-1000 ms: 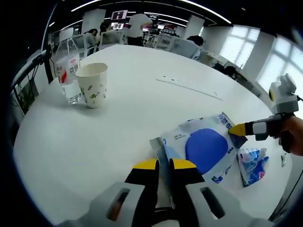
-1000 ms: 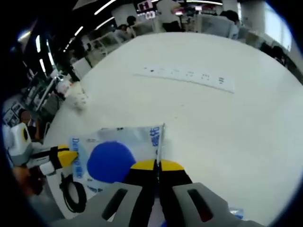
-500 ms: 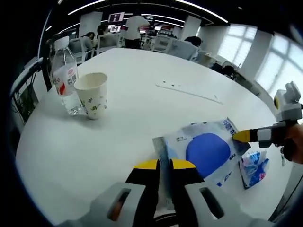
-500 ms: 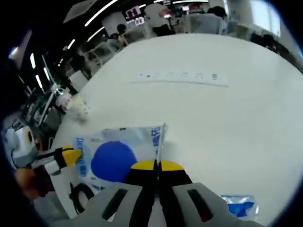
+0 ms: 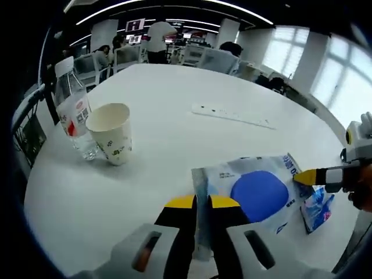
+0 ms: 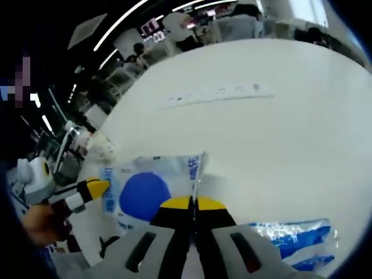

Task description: Arrange the tabletop items into an orderly group along one side of the table until the central work area is clear of visible clutter.

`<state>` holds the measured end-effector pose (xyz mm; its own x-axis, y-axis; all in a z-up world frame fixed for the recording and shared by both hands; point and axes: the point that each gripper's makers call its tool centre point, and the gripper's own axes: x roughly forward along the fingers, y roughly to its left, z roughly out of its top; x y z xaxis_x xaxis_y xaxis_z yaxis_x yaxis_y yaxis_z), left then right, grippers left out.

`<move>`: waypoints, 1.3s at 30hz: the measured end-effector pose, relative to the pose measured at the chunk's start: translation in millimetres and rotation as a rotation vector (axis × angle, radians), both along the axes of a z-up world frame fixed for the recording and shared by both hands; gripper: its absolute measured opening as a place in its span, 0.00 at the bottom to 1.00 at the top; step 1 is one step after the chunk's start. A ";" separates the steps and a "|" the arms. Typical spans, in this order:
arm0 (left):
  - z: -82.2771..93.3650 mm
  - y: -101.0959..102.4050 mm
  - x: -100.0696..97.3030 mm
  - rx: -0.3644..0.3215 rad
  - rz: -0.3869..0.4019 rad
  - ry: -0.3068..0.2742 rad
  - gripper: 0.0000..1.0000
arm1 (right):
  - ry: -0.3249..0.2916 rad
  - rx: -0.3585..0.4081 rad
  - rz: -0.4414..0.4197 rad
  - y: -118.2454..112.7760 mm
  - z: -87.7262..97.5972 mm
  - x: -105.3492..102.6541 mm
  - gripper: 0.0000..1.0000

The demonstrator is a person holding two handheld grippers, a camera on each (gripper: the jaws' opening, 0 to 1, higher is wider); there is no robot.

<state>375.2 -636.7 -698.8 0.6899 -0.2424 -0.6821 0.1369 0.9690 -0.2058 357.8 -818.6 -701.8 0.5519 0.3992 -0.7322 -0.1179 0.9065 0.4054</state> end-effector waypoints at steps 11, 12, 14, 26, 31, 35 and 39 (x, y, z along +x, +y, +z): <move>6.6 7.7 21.0 0.014 -0.031 -0.022 0.06 | -0.006 0.068 -0.057 8.5 3.8 0.6 0.00; 7.1 8.4 22.6 0.012 -0.030 -0.023 0.06 | -0.008 0.071 -0.059 9.4 4.7 1.2 0.00; 8.1 9.5 26.0 0.011 -0.033 -0.024 0.06 | -0.013 0.073 -0.061 10.7 6.6 2.4 0.00; 5.5 18.5 53.0 0.027 -0.034 -0.021 0.06 | -0.031 0.112 -0.081 21.2 12.6 25.2 0.00; 2.0 22.9 64.8 0.043 -0.029 -0.016 0.07 | -0.027 0.119 -0.080 25.2 10.1 34.6 0.00; -1.2 25.4 75.1 0.065 -0.037 -0.014 0.07 | -0.028 0.134 -0.085 28.1 8.7 41.1 0.00; -3.0 27.4 83.9 0.074 -0.040 -0.013 0.07 | -0.023 0.147 -0.092 30.6 5.5 47.0 0.00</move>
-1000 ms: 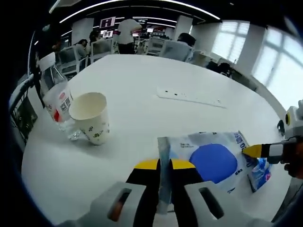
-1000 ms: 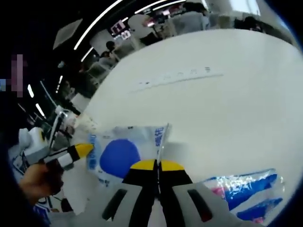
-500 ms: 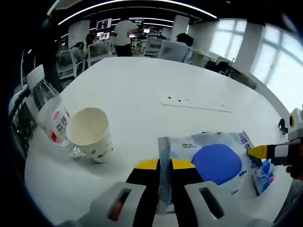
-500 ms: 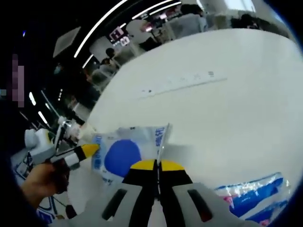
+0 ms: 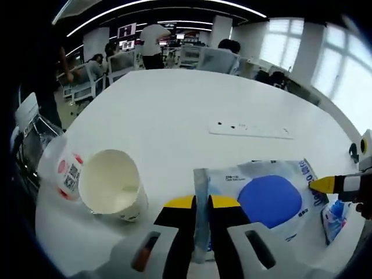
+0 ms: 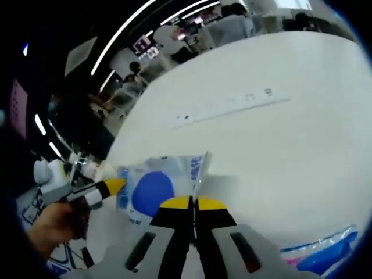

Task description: Arrange the tabletop items into an orderly group along one side of the table until the central work area is clear of visible clutter.

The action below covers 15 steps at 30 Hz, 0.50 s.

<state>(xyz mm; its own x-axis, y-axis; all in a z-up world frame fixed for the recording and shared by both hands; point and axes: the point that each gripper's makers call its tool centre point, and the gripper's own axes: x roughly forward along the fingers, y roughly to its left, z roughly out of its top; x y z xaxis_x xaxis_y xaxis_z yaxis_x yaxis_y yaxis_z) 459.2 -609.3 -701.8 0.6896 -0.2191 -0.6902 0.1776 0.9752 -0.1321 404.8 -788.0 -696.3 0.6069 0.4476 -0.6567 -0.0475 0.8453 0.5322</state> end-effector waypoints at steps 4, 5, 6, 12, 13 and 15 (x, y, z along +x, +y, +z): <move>-1.8 -1.5 5.9 0.019 -0.012 0.001 0.07 | 0.005 0.001 -0.008 -0.1 -4.1 5.5 0.00; -2.3 -1.6 7.2 0.024 -0.016 0.001 0.07 | 0.007 0.000 -0.008 -0.1 -4.9 6.3 0.00; -2.7 -1.7 8.2 0.028 -0.018 0.001 0.07 | 0.009 0.001 -0.009 -0.3 -5.7 7.2 0.00; -6.2 -2.7 12.6 0.039 -0.023 0.004 0.07 | 0.011 0.002 -0.021 -2.8 -10.7 15.6 0.00; -7.4 -2.5 13.6 0.043 -0.026 0.006 0.07 | 0.013 0.001 -0.020 -1.9 -11.0 15.3 0.00; -10.0 -1.2 14.1 0.050 -0.027 0.012 0.08 | 0.013 -0.003 -0.016 -1.1 -11.8 15.7 0.00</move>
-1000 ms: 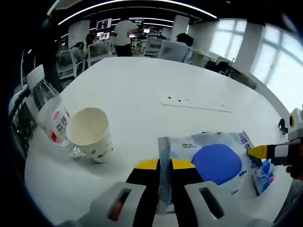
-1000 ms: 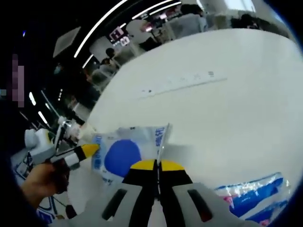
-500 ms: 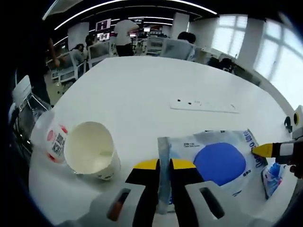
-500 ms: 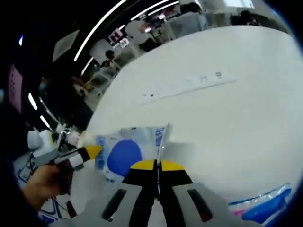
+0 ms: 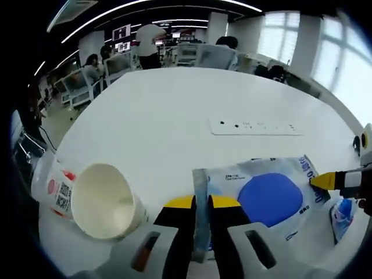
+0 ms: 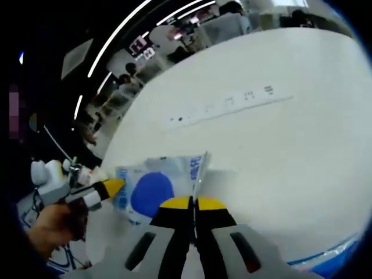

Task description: Arrange the tabletop items into an orderly group along one side of the table until the central work area is clear of visible clutter.

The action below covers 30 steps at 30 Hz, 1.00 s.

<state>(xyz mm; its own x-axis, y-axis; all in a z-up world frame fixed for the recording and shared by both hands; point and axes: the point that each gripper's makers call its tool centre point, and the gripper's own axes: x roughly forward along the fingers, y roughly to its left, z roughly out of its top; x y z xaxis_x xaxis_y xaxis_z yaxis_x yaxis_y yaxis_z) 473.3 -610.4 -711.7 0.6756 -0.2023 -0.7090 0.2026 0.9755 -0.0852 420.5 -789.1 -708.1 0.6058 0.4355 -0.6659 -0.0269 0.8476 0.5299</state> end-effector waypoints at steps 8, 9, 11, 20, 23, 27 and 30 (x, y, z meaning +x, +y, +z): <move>-7.2 4.8 2.2 0.021 -0.006 0.010 0.08 | 0.012 0.001 -0.004 4.3 -9.1 2.6 0.00; -8.1 6.3 2.0 0.028 -0.004 0.013 0.08 | 0.014 0.000 -0.003 6.5 -10.0 1.2 0.00; -9.5 7.3 2.0 0.030 -0.001 0.015 0.08 | 0.018 -0.003 -0.001 9.3 -10.9 -0.7 0.00; -10.9 9.6 5.2 0.064 -0.009 0.009 0.09 | 0.019 -0.002 -0.006 9.9 -16.0 4.1 0.00; -10.0 10.5 5.7 0.078 -0.011 0.005 0.09 | 0.023 0.000 -0.009 9.5 -17.8 5.1 0.00; -8.5 12.5 6.2 0.094 -0.008 0.000 0.10 | 0.018 -0.006 -0.007 9.0 -18.6 5.2 0.00; -7.1 12.4 5.7 0.096 -0.011 -0.003 0.11 | 0.012 -0.019 -0.003 8.1 -18.9 4.7 0.01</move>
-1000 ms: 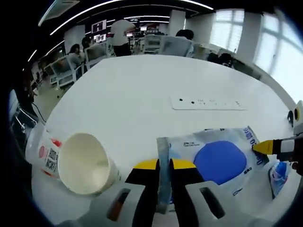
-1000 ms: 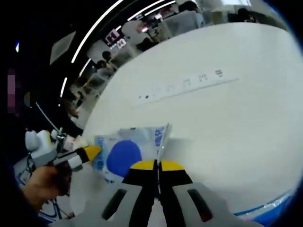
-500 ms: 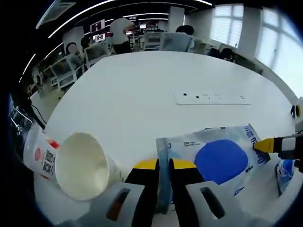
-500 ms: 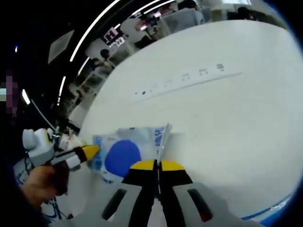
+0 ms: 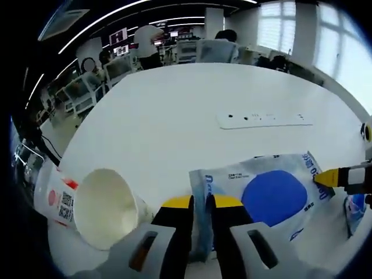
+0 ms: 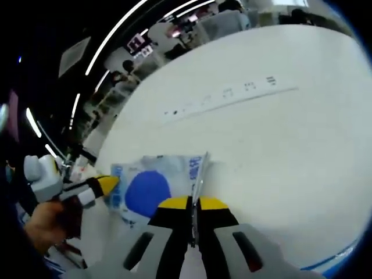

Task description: Arrange the tabletop items into an orderly group along one side of the table until the central work area is clear of visible clutter.

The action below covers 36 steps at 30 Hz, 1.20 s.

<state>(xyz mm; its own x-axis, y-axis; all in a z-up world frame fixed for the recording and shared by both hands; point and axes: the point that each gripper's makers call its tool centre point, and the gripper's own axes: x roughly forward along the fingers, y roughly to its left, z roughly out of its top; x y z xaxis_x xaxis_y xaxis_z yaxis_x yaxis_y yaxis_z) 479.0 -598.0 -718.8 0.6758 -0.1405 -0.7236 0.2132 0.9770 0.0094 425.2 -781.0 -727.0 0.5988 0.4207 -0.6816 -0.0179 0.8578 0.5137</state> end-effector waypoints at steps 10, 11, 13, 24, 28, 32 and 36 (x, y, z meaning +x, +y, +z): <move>10.5 2.4 -1.4 0.028 -0.001 -0.031 0.15 | -0.068 -0.098 0.033 -12.3 -3.5 11.8 0.15; 11.8 2.1 -2.8 0.031 -0.003 -0.035 0.17 | -0.079 -0.089 0.036 -11.3 -1.5 13.2 0.16; 13.5 2.9 -4.7 0.037 -0.004 -0.040 0.19 | -0.108 -0.113 0.040 -14.3 2.0 16.4 0.20; 40.0 -5.7 -13.9 -0.020 -0.047 -0.169 0.18 | -0.186 -0.183 0.059 -19.5 18.6 16.9 0.57; 58.8 -10.5 -22.0 -0.080 -0.080 -0.271 0.19 | -0.222 -0.213 0.083 -18.4 26.1 10.4 0.69; 72.3 -10.8 -34.7 -0.151 -0.086 -0.335 0.23 | -0.251 -0.226 0.098 -18.7 32.0 2.3 0.82; 77.4 -8.8 -54.9 -0.185 -0.105 -0.345 0.33 | -0.262 -0.240 0.120 -17.0 35.5 -8.2 0.90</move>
